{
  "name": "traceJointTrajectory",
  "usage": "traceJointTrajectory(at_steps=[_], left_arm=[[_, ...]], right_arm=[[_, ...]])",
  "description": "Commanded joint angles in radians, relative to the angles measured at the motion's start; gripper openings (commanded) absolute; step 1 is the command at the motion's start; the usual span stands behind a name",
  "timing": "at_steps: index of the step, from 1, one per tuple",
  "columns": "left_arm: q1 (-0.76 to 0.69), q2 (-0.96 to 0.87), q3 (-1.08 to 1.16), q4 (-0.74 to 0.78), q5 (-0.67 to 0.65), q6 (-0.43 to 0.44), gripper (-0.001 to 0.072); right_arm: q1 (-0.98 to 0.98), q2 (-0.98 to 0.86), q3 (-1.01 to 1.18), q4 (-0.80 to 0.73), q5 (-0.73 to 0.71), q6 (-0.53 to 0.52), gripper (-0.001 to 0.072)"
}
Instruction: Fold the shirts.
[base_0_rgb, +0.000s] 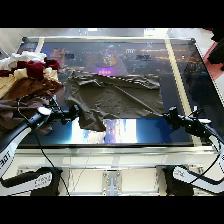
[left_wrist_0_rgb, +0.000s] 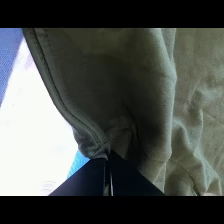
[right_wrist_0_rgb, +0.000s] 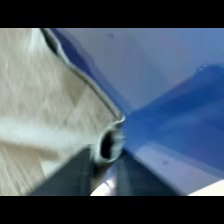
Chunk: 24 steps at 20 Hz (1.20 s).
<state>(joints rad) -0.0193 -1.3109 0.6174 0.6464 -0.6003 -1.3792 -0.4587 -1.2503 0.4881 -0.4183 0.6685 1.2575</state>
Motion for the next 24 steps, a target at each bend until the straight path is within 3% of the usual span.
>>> traceJointTrajectory(at_steps=[1,4,8,12,14,18,20,24], left_arm=[[0.001,0.003,0.006,0.0,0.004,0.028,0.0013],[0.028,0.085,0.083,0.001,-0.047,0.057,0.0013],[0.119,0.43,0.232,0.058,-0.185,0.122,0.0012],[0.184,0.846,0.393,0.252,-0.195,0.083,0.0011],[0.185,0.943,0.513,0.355,-0.216,0.028,0.001],[0.185,0.893,0.759,0.558,-0.303,0.015,0.0011],[0.186,0.808,0.813,0.612,-0.292,0.015,0.001],[0.186,0.576,0.833,0.61,-0.224,0.022,0.0011]], right_arm=[[0.003,-0.011,0.011,0.097,-0.027,-0.041,0.0033],[-0.01,0.016,0.089,0.235,0.148,-0.188,0.0031],[-0.13,0.232,0.246,0.208,0.388,-0.193,0.003],[-0.417,0.619,0.43,0.137,0.635,-0.174,0.003],[-0.523,0.782,0.565,0.041,0.635,-0.153,0.0031],[-0.545,0.888,0.8,-0.045,0.377,-0.147,0.003],[-0.545,0.84,0.874,-0.023,0.371,-0.147,0.003],[-0.539,0.646,0.881,0.209,0.407,-0.194,0.0029]])
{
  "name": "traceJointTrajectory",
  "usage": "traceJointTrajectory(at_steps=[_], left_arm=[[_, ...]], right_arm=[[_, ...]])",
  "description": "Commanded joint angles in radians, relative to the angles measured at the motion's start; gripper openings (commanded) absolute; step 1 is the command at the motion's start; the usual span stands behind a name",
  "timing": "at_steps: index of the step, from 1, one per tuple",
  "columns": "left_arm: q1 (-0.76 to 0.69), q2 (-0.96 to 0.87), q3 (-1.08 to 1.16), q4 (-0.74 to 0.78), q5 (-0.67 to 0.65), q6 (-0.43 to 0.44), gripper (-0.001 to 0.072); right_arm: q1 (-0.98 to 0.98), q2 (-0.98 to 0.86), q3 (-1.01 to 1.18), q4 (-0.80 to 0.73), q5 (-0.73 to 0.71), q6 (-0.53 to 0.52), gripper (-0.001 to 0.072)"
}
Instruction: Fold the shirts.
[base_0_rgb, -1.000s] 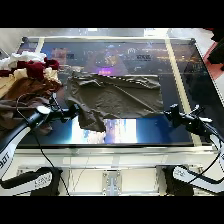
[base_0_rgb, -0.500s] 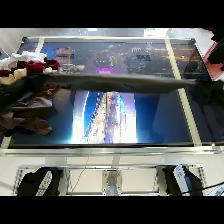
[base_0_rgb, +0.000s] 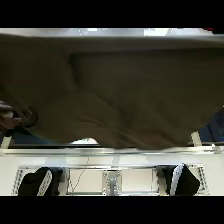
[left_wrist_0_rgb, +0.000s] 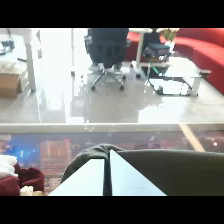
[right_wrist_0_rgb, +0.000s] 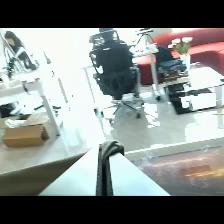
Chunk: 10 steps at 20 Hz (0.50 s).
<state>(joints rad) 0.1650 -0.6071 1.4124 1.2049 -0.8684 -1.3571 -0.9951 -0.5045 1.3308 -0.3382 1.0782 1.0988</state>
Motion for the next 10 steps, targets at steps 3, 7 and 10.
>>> traceJointTrajectory(at_steps=[3,7,10], left_arm=[[-0.002,-0.326,0.038,0.052,0.129,-0.043,0.001],[-0.066,-0.57,0.038,0.077,0.17,-0.062,0.001],[-0.147,-0.724,0.038,0.237,0.222,-0.118,0.001]], right_arm=[[0.167,-0.308,0.035,0.063,-0.005,-0.05,0.0029],[0.685,-0.619,0.036,-0.463,-0.303,0.062,0.0029],[0.893,-0.837,0.036,-0.908,-0.439,0.255,0.0029]])
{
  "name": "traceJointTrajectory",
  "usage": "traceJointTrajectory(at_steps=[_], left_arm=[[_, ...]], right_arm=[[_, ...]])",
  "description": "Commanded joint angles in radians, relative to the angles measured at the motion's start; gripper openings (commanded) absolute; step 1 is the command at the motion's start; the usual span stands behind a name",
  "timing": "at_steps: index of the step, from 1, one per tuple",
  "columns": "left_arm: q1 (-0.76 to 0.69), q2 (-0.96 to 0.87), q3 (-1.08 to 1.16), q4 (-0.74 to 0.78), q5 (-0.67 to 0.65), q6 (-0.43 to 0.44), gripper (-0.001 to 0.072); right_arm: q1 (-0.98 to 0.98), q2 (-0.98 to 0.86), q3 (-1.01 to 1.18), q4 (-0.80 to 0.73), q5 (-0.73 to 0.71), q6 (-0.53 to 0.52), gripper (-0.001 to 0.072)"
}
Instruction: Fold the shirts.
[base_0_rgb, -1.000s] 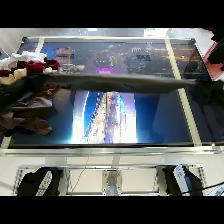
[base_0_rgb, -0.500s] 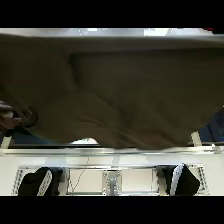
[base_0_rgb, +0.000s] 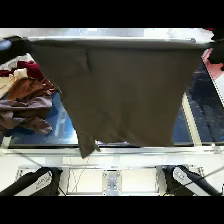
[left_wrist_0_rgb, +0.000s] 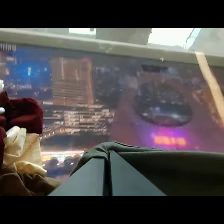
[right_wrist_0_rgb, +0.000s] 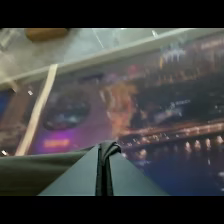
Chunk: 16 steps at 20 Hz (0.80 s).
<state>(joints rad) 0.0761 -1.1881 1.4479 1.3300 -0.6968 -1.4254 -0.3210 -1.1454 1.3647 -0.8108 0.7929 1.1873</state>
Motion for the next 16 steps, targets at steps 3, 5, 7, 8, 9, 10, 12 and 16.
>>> traceJointTrajectory(at_steps=[3,5,7,8,9,10,12,16], left_arm=[[-0.132,-0.256,0.002,0.262,0.003,-0.079,0.001],[-0.164,-0.315,0.001,0.3,-0.04,-0.079,0.001],[-0.179,-0.362,0.001,0.309,-0.066,-0.079,0.001],[-0.183,-0.381,0.001,0.311,-0.076,-0.084,0.001],[-0.187,-0.395,0.001,0.312,-0.092,-0.099,0.001],[-0.188,-0.405,0.001,0.317,-0.124,-0.109,0.001],[-0.19,-0.409,-0.007,0.317,-0.198,-0.121,0.001],[-0.19,-0.409,-0.082,0.332,-0.333,-0.121,0.001]], right_arm=[[0.233,-0.355,0.002,-0.635,-0.106,0.297,0.0029],[0.202,-0.409,0.002,-0.637,-0.082,0.298,0.0029],[0.18,-0.428,0.002,-0.638,-0.09,0.298,0.0029],[0.169,-0.429,0.002,-0.64,-0.098,0.298,0.0029],[0.162,-0.429,0.002,-0.64,-0.092,0.298,0.0029],[0.16,-0.429,0.002,-0.641,-0.07,0.298,0.0029],[0.161,-0.429,0.002,-0.652,-0.014,0.297,0.0029],[0.161,-0.428,-0.002,-0.626,0.12,0.297,0.0029]])
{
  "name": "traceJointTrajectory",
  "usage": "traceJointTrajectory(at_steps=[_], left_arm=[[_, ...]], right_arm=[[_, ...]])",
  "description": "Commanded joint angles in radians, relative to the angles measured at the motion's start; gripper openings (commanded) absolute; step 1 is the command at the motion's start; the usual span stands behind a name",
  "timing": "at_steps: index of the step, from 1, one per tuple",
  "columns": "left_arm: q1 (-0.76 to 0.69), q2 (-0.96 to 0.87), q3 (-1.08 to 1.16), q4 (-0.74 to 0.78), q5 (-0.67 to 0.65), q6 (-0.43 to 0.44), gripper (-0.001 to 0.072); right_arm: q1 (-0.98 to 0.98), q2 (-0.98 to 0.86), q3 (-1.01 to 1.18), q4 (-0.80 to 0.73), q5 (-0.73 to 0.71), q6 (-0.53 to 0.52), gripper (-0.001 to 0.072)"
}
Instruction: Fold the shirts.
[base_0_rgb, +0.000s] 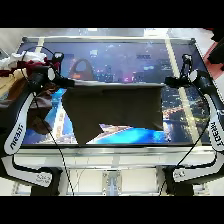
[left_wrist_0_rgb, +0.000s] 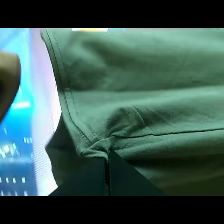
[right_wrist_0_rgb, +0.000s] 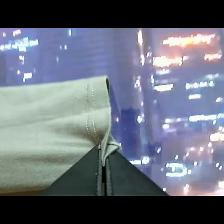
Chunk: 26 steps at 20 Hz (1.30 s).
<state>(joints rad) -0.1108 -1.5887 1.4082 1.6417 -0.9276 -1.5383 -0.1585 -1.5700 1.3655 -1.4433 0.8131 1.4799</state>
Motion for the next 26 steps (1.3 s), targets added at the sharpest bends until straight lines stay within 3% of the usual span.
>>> traceJointTrajectory(at_steps=[1,4,9,18,23,26], left_arm=[[-0.003,-0.009,-0.074,0.029,-0.094,-0.013,0.001],[-0.003,-0.009,-0.162,0.031,0.005,-0.043,0.001],[-0.003,-0.009,-0.174,0.031,0.172,-0.097,0.0011],[-0.001,-0.009,-0.171,0.033,0.206,-0.096,0.0011],[0.0,-0.009,-0.013,0.042,0.399,-0.124,0.0011],[0.005,-0.014,0.083,0.042,0.38,-0.13,0.001]], right_arm=[[-0.001,-0.004,-0.011,0.023,0.128,0.004,0.0029],[0.017,-0.004,-0.097,0.058,0.148,0.004,0.0029],[0.081,-0.004,-0.247,0.076,0.062,0.005,0.0029],[0.087,-0.003,-0.253,0.121,0.026,0.005,0.003],[0.07,-0.003,-0.06,0.119,-0.06,0.005,0.0029],[0.059,-0.003,0.06,0.137,-0.091,0.006,0.0029]])
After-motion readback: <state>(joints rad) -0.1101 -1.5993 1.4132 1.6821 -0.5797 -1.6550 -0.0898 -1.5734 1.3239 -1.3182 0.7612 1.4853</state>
